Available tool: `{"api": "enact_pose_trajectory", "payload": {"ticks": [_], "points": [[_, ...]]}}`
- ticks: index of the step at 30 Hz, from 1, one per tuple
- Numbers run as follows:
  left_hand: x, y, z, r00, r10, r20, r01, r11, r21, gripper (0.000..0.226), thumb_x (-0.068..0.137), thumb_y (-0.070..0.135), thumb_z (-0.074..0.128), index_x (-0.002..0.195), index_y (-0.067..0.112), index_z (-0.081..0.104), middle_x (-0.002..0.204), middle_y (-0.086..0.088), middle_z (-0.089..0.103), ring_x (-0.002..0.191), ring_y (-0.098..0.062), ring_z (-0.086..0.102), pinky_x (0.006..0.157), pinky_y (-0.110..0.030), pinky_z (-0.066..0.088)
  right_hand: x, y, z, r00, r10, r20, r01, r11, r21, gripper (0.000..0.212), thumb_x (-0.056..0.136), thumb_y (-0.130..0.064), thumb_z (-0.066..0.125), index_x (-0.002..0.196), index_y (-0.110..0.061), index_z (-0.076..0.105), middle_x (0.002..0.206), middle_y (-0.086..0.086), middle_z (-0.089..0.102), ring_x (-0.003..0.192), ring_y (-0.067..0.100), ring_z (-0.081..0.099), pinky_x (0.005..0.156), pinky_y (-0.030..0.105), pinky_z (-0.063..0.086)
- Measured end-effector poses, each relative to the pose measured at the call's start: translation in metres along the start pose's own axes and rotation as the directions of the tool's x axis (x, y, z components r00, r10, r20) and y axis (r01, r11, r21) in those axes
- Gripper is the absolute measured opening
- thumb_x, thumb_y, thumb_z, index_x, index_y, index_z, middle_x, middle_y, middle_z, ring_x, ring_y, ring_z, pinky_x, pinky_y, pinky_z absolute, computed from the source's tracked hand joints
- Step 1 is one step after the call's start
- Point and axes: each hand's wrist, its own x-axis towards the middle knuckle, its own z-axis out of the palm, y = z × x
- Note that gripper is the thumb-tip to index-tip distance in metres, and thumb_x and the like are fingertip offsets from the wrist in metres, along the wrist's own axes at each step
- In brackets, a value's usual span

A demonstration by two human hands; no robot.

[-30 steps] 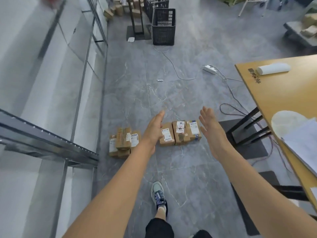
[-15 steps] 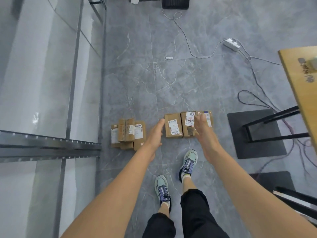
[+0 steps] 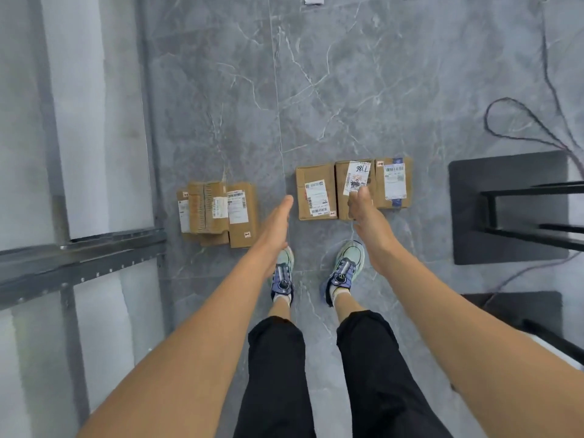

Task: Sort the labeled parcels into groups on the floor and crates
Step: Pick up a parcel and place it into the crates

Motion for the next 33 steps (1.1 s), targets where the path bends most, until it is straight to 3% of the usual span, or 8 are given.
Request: {"api": "enact_pose_trajectory", "payload": {"ticks": [8,12,15,20,23,27,31,33], "points": [[0.153,-0.02,0.02,0.998,-0.054,0.012,0.054,0.997,0.048,0.035,0.109,0.052,0.032,0.136,0.037,0.05,0.113,0.018,0.055,0.123,-0.009,0.049,0.106,-0.037,0.038,0.148,0.047,0.013,0.995,0.088,-0.046,-0.088,0.996,0.008,0.083,0.096,-0.082,0.023,0.161,-0.032,0.035,0.166,-0.009,0.036,0.154,0.014,0.031,0.127,0.047,0.021],[0.232,-0.045,0.022,0.994,-0.111,0.01,0.11,0.992,0.057,0.029,0.106,0.058,0.035,0.125,0.045,0.053,0.111,0.022,0.058,0.118,-0.006,0.047,0.114,-0.042,0.036,0.218,0.075,0.022,0.984,0.155,-0.085,-0.153,0.988,0.024,0.082,0.097,-0.081,0.025,0.16,-0.031,0.038,0.164,-0.007,0.041,0.152,0.015,0.034,0.126,0.046,0.023],[0.278,-0.058,0.025,0.993,-0.114,0.026,0.112,0.992,0.063,0.048,0.108,0.054,0.032,0.147,0.032,0.049,0.108,0.021,0.05,0.106,0.003,0.049,0.11,-0.034,0.033,0.263,0.094,0.027,0.985,0.154,-0.082,-0.151,0.988,0.033,0.075,0.101,-0.076,0.024,0.156,-0.03,0.045,0.159,-0.007,0.047,0.144,0.01,0.04,0.125,0.044,0.023],[0.341,-0.071,0.028,0.99,-0.137,0.042,0.136,0.99,0.023,0.057,0.109,0.054,0.03,0.159,0.027,0.033,0.159,0.007,0.04,0.13,-0.006,0.042,0.104,-0.032,0.029,0.318,0.118,0.028,0.972,0.173,-0.158,-0.159,0.982,0.097,0.078,0.103,-0.072,0.023,0.163,-0.022,0.031,0.166,-0.002,0.038,0.152,0.018,0.035,0.117,0.038,0.027],[0.365,-0.073,0.033,0.99,-0.142,0.017,0.142,0.99,-0.022,0.057,0.108,0.057,0.03,0.157,0.027,0.036,0.157,0.003,0.043,0.114,-0.003,0.039,0.101,-0.033,0.029,0.336,0.128,0.029,0.964,0.202,-0.172,-0.188,0.978,0.095,0.072,0.106,-0.068,0.022,0.159,-0.023,0.04,0.151,-0.005,0.054,0.138,0.016,0.048,0.108,0.035,0.034],[0.385,-0.077,0.039,0.99,-0.139,0.038,0.14,0.99,-0.03,0.058,0.108,0.057,0.029,0.158,0.028,0.034,0.159,0.005,0.042,0.128,-0.008,0.043,0.099,-0.032,0.031,0.348,0.136,0.034,0.946,0.212,-0.246,-0.206,0.977,0.052,0.063,0.102,-0.071,0.025,0.142,-0.034,0.058,0.136,-0.009,0.061,0.131,0.015,0.052,0.119,0.046,0.034],[0.401,-0.084,0.046,0.987,-0.161,0.027,0.161,0.987,-0.021,0.054,0.108,0.057,0.027,0.154,0.031,0.04,0.121,0.016,0.055,0.081,0.009,0.048,0.066,-0.021,0.039,0.363,0.143,0.03,0.944,0.221,-0.245,-0.214,0.975,0.057,0.047,0.106,-0.065,0.026,0.094,-0.045,0.066,0.102,-0.021,0.065,0.111,0.01,0.06,0.106,0.04,0.038],[0.408,-0.087,0.049,0.983,-0.184,0.018,0.185,0.982,-0.03,0.052,0.108,0.058,0.027,0.146,0.032,0.051,0.107,0.019,0.062,0.067,0.011,0.055,0.052,-0.02,0.045,0.37,0.143,0.03,0.946,0.231,-0.226,-0.225,0.973,0.05,0.047,0.106,-0.066,0.026,0.104,-0.044,0.068,0.104,-0.018,0.067,0.114,0.013,0.06,0.101,0.039,0.039]]}}
